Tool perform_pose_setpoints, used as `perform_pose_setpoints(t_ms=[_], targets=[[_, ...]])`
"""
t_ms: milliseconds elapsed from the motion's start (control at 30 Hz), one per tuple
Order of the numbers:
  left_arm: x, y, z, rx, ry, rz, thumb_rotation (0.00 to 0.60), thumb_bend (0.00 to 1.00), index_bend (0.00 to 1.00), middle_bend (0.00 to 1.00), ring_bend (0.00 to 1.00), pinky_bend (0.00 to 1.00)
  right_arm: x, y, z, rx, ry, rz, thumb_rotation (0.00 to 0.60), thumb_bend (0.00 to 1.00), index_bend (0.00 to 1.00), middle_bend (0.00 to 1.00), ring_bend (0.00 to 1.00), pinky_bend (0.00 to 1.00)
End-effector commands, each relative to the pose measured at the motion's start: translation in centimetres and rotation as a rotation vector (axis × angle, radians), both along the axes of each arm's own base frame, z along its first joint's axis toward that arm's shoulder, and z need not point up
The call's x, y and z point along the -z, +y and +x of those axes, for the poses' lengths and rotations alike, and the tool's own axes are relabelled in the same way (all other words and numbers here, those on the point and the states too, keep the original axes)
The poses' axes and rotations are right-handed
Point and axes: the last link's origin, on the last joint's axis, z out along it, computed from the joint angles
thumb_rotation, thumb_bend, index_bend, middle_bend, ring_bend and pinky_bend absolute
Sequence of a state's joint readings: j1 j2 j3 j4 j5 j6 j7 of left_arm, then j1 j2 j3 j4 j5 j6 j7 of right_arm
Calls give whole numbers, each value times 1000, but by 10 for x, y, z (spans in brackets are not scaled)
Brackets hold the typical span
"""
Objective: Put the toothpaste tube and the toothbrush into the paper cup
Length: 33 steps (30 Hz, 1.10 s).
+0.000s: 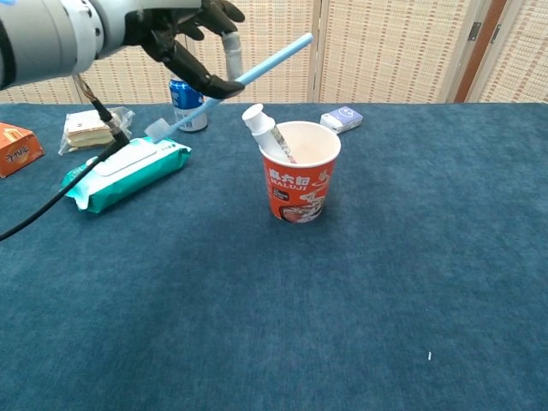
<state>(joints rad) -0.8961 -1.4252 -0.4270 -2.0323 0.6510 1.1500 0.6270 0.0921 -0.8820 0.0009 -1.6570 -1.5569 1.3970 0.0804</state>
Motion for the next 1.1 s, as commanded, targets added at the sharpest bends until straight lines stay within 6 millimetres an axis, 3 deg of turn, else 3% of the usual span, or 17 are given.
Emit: perform_pose_setpoints(t_ms=[33, 1100], targets=[[5, 4, 11, -4, -42, -32, 600, 429, 626, 0, 0, 0, 0, 0, 0, 0, 0, 1, 600, 0, 68, 0, 0, 47], [48, 25, 96, 51, -294, -165, 600, 433, 640, 0, 0, 0, -2, -4, -4, 18, -13, 13, 600, 0, 68, 0, 0, 47]])
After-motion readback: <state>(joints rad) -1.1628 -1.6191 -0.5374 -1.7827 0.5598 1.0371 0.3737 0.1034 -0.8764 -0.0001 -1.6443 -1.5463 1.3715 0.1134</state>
